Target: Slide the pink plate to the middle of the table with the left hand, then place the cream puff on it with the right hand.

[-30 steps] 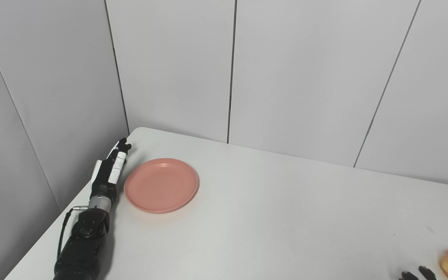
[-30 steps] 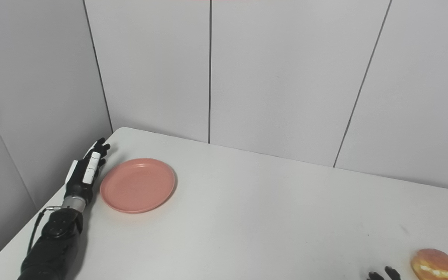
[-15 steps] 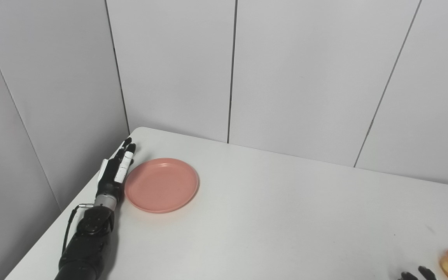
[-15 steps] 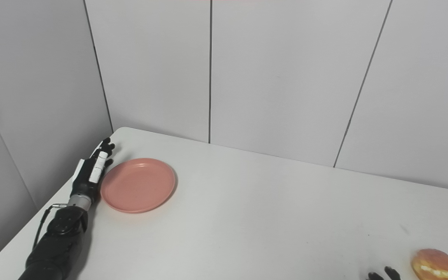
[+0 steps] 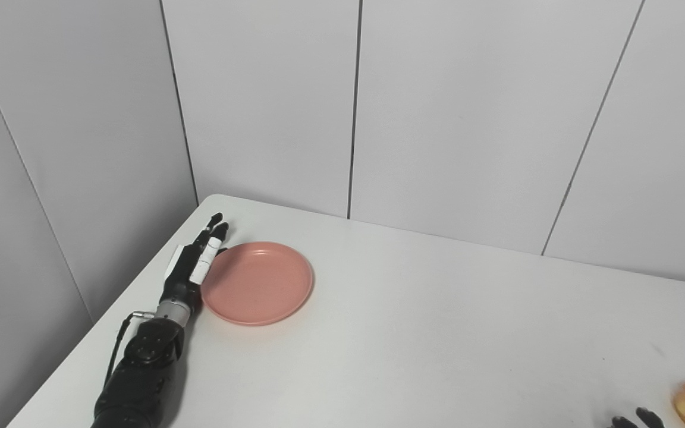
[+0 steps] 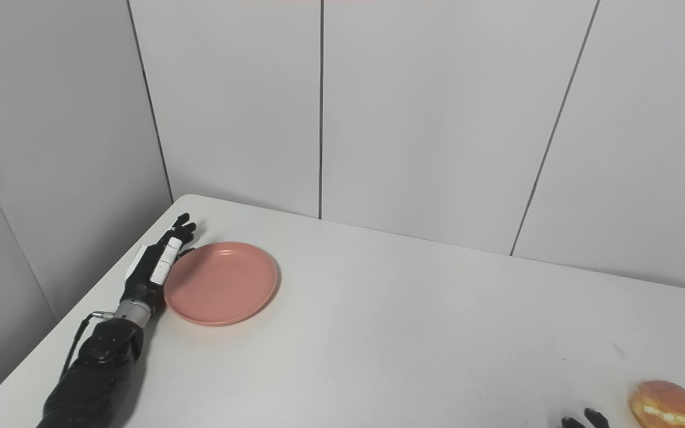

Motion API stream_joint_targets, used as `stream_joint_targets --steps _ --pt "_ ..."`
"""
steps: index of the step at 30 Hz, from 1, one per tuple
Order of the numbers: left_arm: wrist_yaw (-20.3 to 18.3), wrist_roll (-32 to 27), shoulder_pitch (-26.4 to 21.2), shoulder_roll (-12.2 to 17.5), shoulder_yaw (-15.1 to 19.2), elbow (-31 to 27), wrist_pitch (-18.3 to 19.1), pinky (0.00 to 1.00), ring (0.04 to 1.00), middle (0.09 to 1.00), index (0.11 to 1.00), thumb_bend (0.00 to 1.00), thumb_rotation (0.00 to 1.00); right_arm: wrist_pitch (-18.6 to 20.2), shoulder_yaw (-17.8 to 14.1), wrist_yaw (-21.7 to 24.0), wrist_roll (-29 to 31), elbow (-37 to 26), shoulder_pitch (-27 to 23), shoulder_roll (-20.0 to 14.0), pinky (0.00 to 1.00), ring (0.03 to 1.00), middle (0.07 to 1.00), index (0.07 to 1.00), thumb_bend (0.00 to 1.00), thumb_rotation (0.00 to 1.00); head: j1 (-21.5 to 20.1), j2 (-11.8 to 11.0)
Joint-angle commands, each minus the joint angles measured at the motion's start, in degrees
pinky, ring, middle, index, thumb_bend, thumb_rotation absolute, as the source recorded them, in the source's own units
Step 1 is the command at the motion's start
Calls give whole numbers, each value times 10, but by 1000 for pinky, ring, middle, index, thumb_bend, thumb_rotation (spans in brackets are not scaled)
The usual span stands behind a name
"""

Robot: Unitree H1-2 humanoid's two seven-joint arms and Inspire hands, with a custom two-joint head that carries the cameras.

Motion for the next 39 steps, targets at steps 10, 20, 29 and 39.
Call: stream_joint_targets --steps 10,20,29,39 --pt "-15 0 8 -39 -9 -44 18 857 930 909 906 955 909 52 3 -25 -36 59 13 -10 854 853 840 906 959 1000 -4 1" --pt "-8 10 10 -71 -15 -70 39 858 931 920 913 943 893 52 4 -24 -36 54 15 -9 843 854 839 910 952 1000 -7 3" --pt "-2 25 12 -86 -25 -81 43 870 934 928 936 955 912 53 4 -24 -39 52 16 -9 845 850 838 915 959 1000 -7 4" --pt "2 27 13 -95 -36 -83 51 863 940 941 938 960 912 56 5 -24 -41 51 15 -9 826 840 831 909 968 1000 -7 4"
